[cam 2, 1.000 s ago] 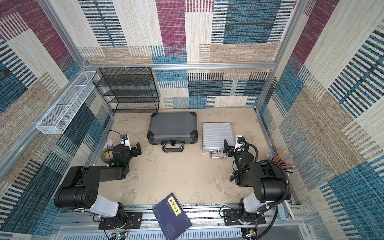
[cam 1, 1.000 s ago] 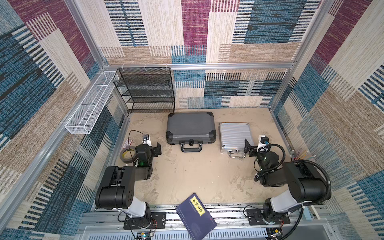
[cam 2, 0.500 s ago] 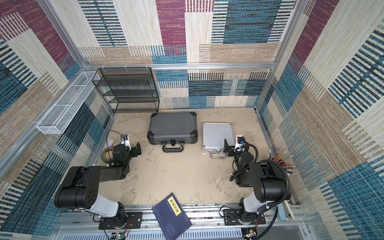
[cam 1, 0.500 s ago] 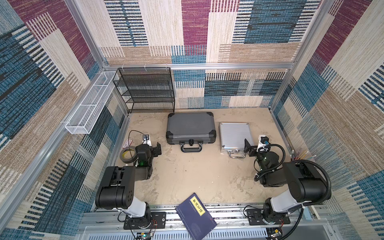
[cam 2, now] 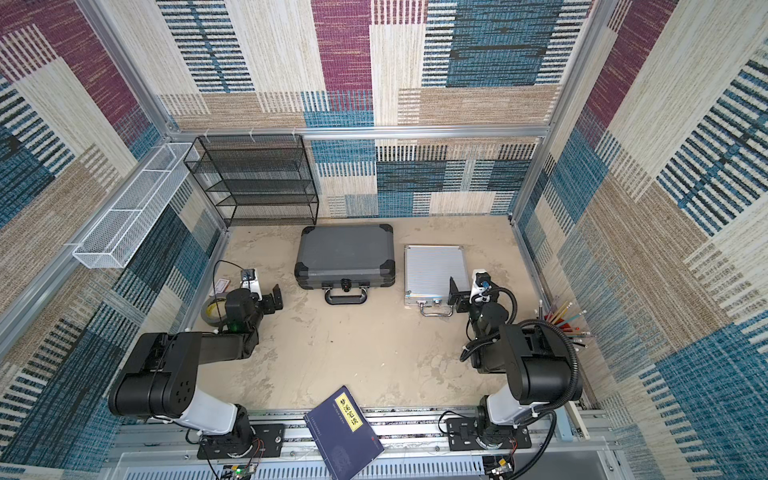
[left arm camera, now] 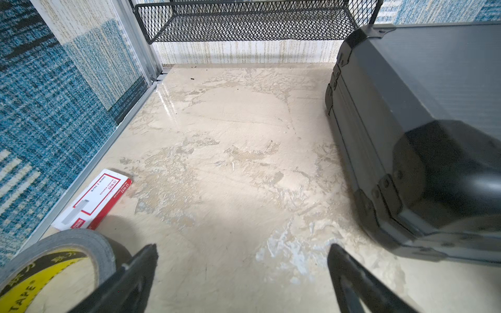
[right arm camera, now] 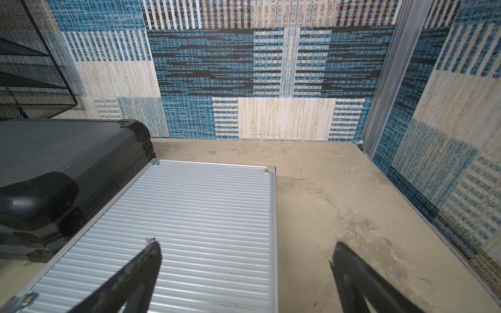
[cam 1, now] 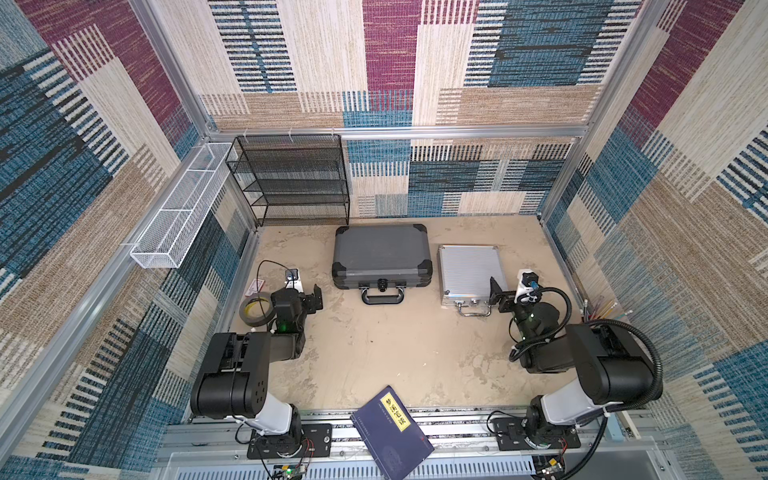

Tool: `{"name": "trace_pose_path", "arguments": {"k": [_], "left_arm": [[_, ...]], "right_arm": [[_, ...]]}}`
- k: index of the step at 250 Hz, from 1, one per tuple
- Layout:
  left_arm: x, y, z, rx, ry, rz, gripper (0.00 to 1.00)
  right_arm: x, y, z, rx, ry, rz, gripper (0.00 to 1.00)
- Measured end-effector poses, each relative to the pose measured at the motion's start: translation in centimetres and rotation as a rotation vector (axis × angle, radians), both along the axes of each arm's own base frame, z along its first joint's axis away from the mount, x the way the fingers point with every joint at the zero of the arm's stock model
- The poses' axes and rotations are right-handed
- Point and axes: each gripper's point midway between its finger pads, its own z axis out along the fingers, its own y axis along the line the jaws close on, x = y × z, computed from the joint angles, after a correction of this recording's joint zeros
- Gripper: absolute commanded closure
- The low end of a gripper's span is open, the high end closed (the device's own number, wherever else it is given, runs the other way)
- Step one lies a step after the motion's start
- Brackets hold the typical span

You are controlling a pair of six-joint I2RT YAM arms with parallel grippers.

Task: Open the poker set cases
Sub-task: Pick up the poker set case from the center of the board.

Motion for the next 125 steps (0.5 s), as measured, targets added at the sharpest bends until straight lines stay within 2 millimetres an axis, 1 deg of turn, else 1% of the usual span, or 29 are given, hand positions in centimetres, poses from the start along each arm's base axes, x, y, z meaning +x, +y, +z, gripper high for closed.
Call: {"name": "trace_pose_path", "arguments": {"k": [15, 30, 48, 49, 56, 60, 75, 84, 85, 93, 111, 125], "left_arm": [[0.0, 0.0, 0.0, 0.0, 0.0, 0.0, 0.04], [-0.1, -0.1, 0.2, 0.0, -0.003, -0.002, 0.07], [-0.3, -0.2, 1.2, 0.006, -0.014, 0.002, 0.1], [-0.3, -0.2, 1.7, 0.009, -0.024, 0.007, 0.1], [-0.4, -0.3, 2.3, 0.011, -0.034, 0.009, 0.11], [-0.4, -0.3, 3.0, 0.014, -0.047, 0.015, 0.12], [-0.5, -0.1, 5.2, 0.026, -0.089, 0.041, 0.13], [-0.7, 0.0, 6.4, 0.031, -0.111, 0.058, 0.13], [-0.8, 0.1, 6.8, 0.031, -0.119, 0.064, 0.13], [-1.0, 0.2, 7.7, 0.028, -0.135, 0.078, 0.13], [-1.5, 0.2, 9.2, 0.009, -0.165, 0.099, 0.13], [-1.6, 0.0, 10.3, -0.022, -0.182, 0.101, 0.14]], "right_arm": [[0.0, 0.0, 0.0, 0.003, 0.0, -0.001, 0.19], [0.3, -0.1, 0.2, 0.003, 0.007, -0.002, 0.2], [1.4, -0.3, 1.9, 0.004, -0.002, -0.013, 0.24], [1.5, -0.3, 2.2, 0.005, -0.006, -0.017, 0.24], [1.9, -0.4, 3.2, 0.005, -0.015, -0.024, 0.25], [2.1, -0.5, 3.9, 0.005, -0.022, -0.03, 0.25], [2.5, -0.8, 5.5, 0.009, -0.031, -0.049, 0.25], [2.4, -0.9, 6.0, 0.016, -0.024, -0.052, 0.25], [2.4, -0.9, 6.0, 0.016, -0.024, -0.052, 0.25], [2.3, -0.8, 6.2, 0.028, -0.006, -0.052, 0.26], [2.4, -0.8, 6.4, 0.058, 0.028, -0.051, 0.26], [2.4, -0.3, 6.8, 0.095, 0.049, -0.031, 0.27]]}}
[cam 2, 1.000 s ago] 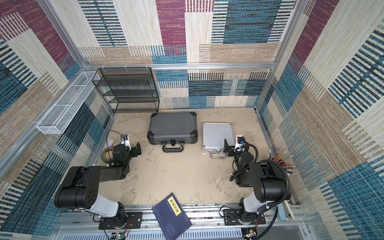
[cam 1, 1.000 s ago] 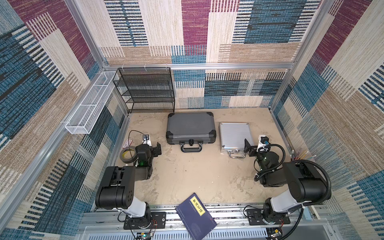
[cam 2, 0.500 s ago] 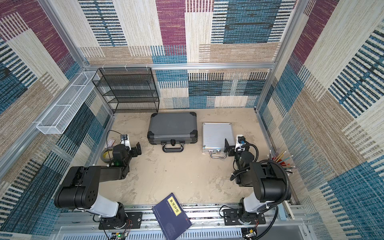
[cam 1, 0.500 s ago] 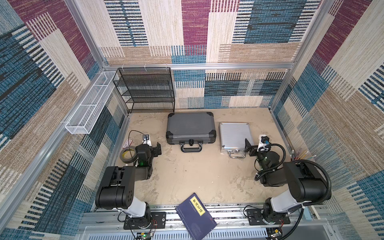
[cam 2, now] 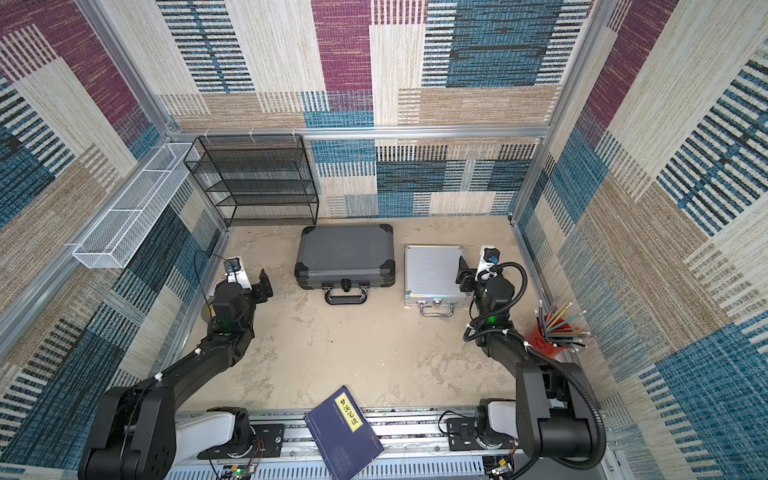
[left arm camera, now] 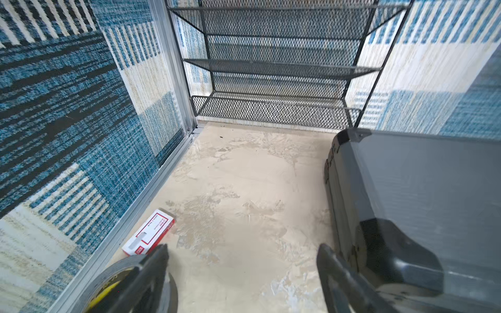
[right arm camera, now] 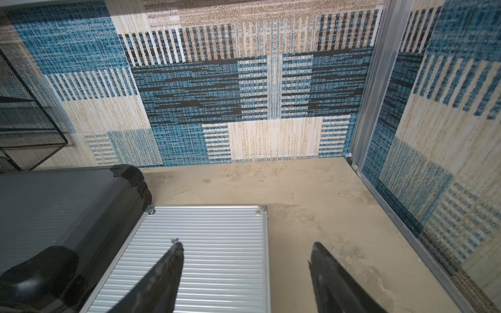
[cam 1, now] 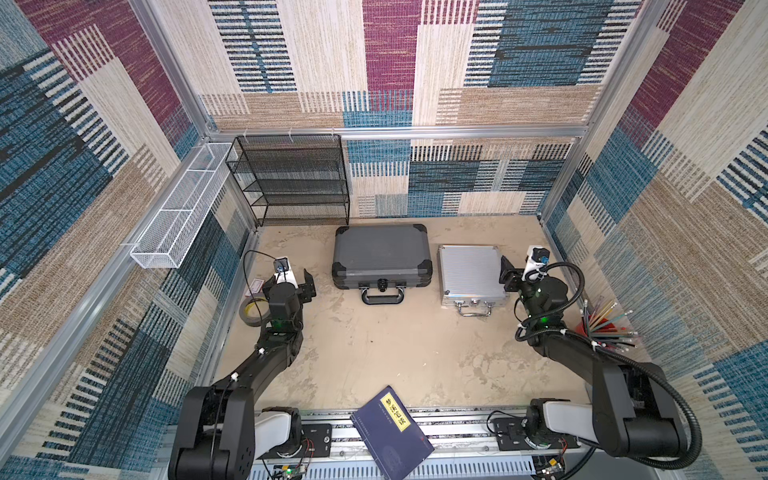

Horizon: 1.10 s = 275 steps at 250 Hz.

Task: Open the poker set cases
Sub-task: Pick up the poker set case from the center of the board.

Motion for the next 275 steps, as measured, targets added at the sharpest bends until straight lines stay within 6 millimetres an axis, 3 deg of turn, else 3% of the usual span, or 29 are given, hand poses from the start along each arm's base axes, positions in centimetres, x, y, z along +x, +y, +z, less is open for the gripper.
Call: {"name": "trace_pose_path", "arguments": {"k": [42, 95, 119, 157, 217, 275], "left_arm": [[1.1, -2.1, 3.7, -0.126, -0.045, -0.076, 0.2], [1.2, -7.7, 8.5, -0.245, 0.017, -0.292, 0.22], [0.1, -9.8, 9.1, -0.258, 0.081, -0.391, 0.22], [-1.7, -11.8, 8.5, -0.214, 0.215, -0.516, 0.22], [-4.6, -13.2, 2.3, -0.246, 0.424, -0.608, 0.22], [-5.0, -14.5, 2.1, -0.281, 0.445, -0.678, 0.24]], "right_arm": [[0.4, 3.4, 0.2, 0.124, 0.071, 0.129, 0.28], [0.2, 12.7, -0.2, 0.234, 0.187, 0.419, 0.29], [-0.6, 15.9, -1.6, 0.279, 0.253, 0.517, 0.29], [-1.4, 19.8, -4.2, 0.335, 0.357, 0.606, 0.28], [-2.5, 25.3, -6.3, 0.379, 0.444, 0.702, 0.3], [-2.3, 29.0, -9.1, 0.395, 0.525, 0.708, 0.3]]}}
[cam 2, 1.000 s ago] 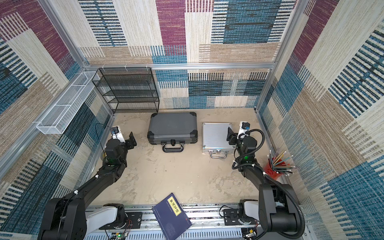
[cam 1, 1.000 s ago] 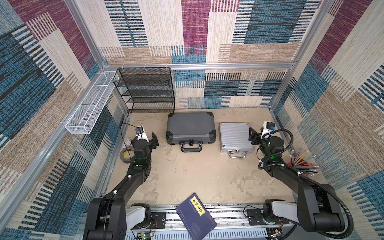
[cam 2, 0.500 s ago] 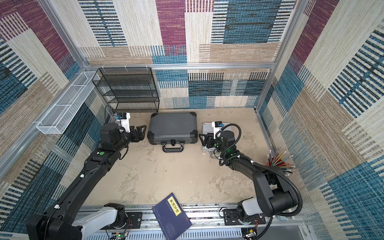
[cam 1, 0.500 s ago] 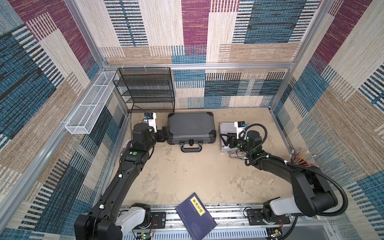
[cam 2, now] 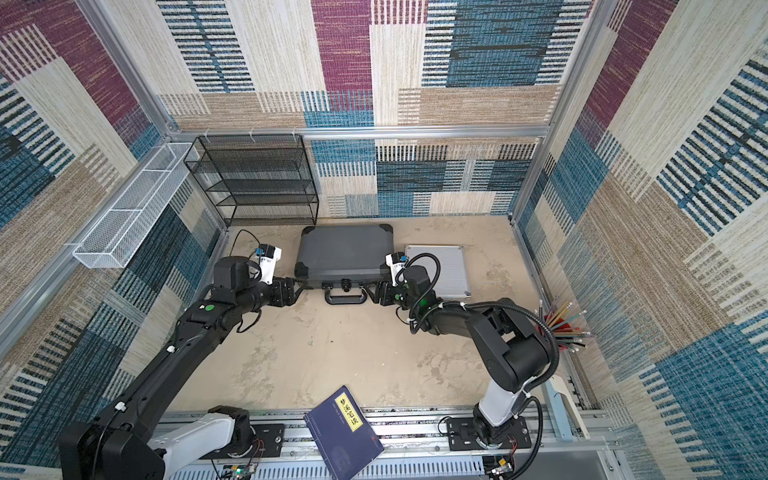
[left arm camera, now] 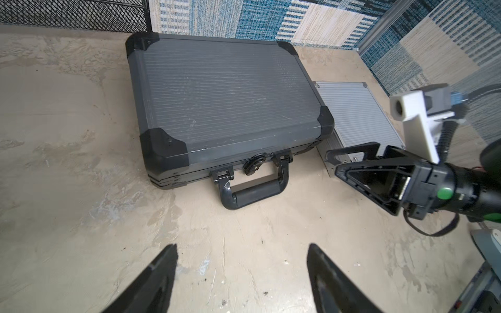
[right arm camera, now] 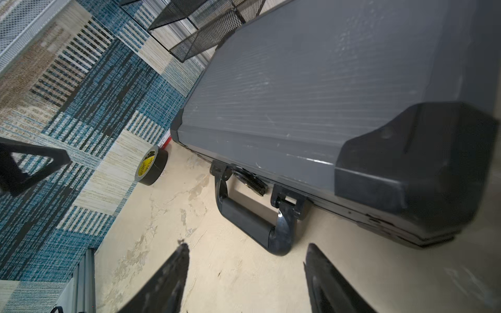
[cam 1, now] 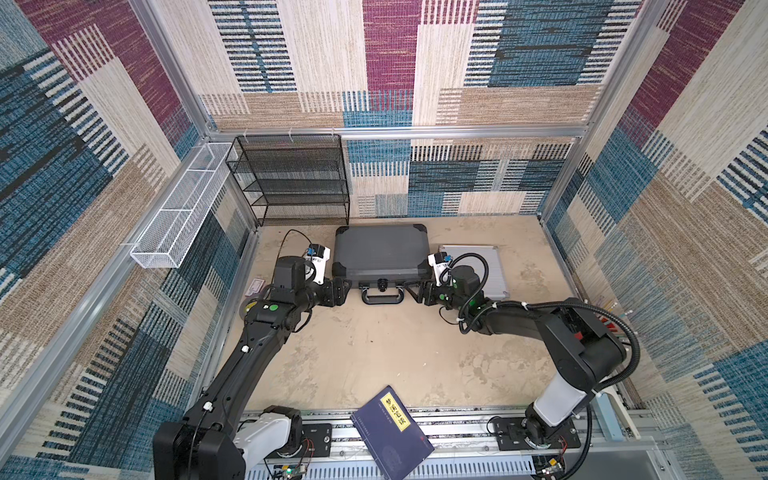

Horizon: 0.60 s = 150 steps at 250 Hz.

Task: Open the poker set cases
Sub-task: Pick up the poker set case from the center of the board.

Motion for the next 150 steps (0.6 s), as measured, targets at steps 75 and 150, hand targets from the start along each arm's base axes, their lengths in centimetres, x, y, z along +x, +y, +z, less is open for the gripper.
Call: {"name": "trace_pose_path", "arguments": {"k": [75, 150], "left_arm": [[-0.6, -0.4, 1.1, -0.024, -0.028, -0.026, 0.24], [-0.7, -0.4, 1.4, -0.025, -0.036, -0.026, 0.24]], "right_arm": [[1.1, 0.6, -4.2, -0.022, 0.115, -0.131, 0.28], [2.4, 1.4, -5.5, -0.009, 0.126, -0.157, 0.29]]}}
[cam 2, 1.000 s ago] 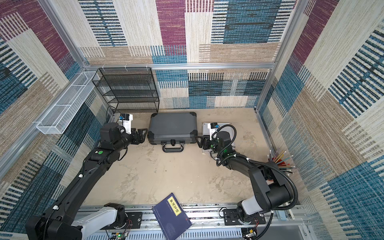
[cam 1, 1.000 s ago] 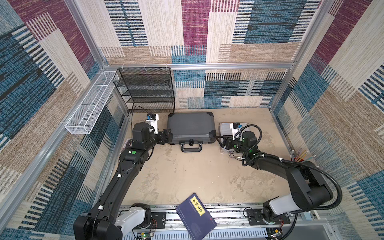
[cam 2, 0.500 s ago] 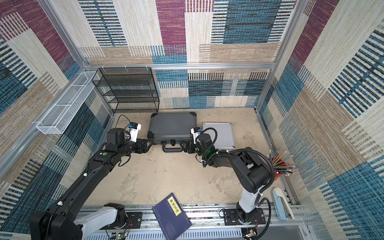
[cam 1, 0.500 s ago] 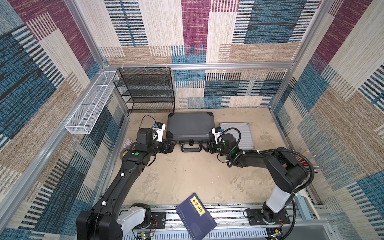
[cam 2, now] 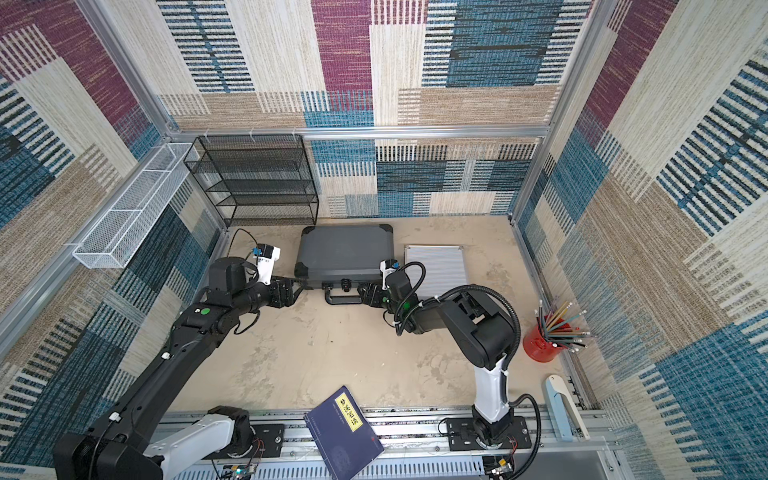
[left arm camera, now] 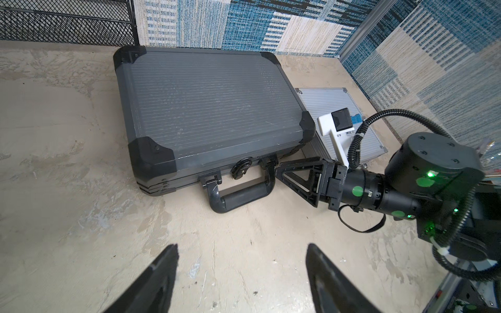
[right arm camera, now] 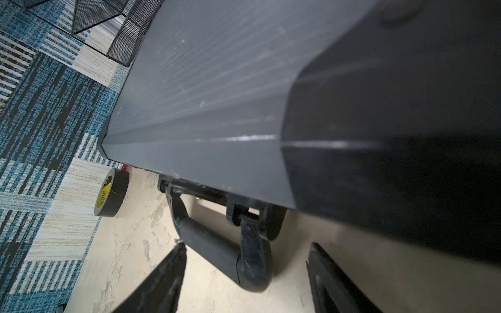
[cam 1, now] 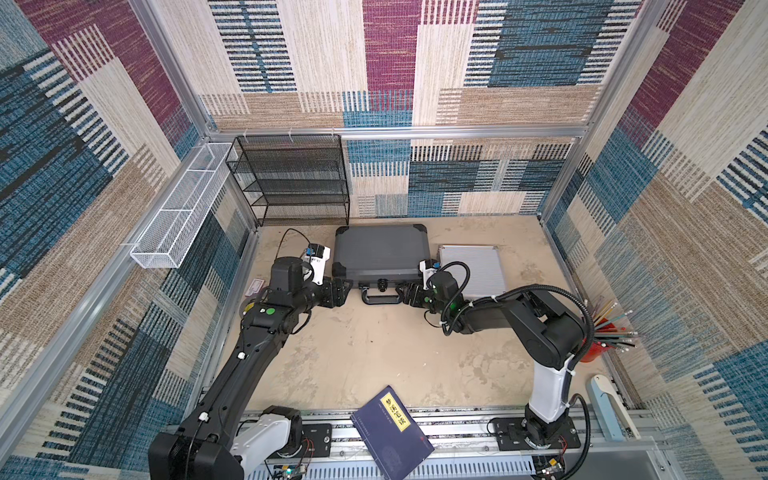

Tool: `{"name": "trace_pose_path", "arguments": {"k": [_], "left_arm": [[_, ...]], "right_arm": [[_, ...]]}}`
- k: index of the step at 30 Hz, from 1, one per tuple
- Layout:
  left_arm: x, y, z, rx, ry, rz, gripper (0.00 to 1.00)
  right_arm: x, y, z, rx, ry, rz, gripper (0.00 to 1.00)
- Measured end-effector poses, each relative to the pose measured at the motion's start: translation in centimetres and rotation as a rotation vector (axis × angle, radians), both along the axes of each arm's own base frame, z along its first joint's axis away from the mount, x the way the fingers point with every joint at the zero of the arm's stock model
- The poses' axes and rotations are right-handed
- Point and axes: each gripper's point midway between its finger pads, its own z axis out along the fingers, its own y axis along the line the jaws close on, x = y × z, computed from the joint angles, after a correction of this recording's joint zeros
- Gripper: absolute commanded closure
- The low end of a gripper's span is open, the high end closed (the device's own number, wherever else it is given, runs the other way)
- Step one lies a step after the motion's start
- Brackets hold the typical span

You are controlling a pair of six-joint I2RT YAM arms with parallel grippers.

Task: Open the poker set cases
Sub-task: Pick up the poker set case from the center of the board.

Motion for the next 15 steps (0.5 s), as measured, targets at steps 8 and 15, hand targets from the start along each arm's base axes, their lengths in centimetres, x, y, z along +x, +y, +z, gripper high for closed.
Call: {"name": "trace_pose_path", "arguments": {"k": [8, 15], "left_arm": [[0.1, 0.0, -0.3, 0.002, 0.008, 0.0, 0.24], [0.2, 0.0, -0.6, 0.003, 0.018, -0.001, 0.25]], "right_arm": [[0.1, 0.6, -1.0, 0.004, 0.0, 0.012, 0.31], [0.1, 1.7, -1.0, 0.03, -0.019, 0.034, 0.35]]}}
